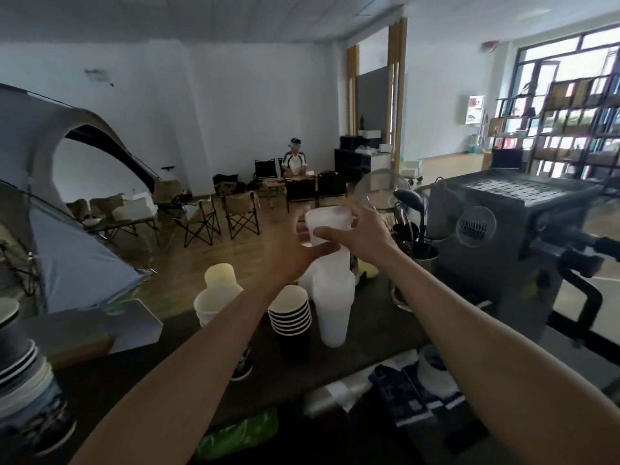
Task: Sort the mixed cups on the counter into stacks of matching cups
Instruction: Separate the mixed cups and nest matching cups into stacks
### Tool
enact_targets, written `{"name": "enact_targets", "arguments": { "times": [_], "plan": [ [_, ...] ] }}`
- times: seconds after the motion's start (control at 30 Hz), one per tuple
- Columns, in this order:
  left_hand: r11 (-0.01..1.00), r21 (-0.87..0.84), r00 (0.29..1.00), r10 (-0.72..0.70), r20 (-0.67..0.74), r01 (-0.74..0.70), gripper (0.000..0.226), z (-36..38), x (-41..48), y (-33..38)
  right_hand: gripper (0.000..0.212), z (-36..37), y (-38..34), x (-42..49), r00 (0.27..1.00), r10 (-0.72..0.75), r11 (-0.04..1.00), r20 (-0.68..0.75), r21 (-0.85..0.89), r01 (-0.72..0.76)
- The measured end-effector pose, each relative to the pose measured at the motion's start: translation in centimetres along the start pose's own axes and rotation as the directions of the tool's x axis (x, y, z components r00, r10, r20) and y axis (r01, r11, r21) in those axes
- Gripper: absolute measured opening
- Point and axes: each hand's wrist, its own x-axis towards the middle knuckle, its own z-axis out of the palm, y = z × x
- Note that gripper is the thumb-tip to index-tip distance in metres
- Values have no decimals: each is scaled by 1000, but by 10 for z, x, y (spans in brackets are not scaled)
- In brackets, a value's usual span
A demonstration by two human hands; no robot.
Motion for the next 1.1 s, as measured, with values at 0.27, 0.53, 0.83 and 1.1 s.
{"name": "enact_targets", "arguments": {
  "times": [0.27,0.53,0.83,1.1],
  "plan": [
    [983,143,993,-118,23,114,97,7,-8,-28,80,23,27,-3,989,41,999,139,-8,-40],
    [924,336,975,-213,66,180,92,16,-28,-49,88,35,52,-14,919,160,986,361,-7,-168],
    [970,201,988,-121,-99,139,66,-37,-46,-29,57,52,-19,-5,991,-116,993,73,45,113],
    [956,272,975,-47,-215,106,54,-146,-112,-26,39,138,-113,-42,953,-288,948,98,170,269]
  ]
}}
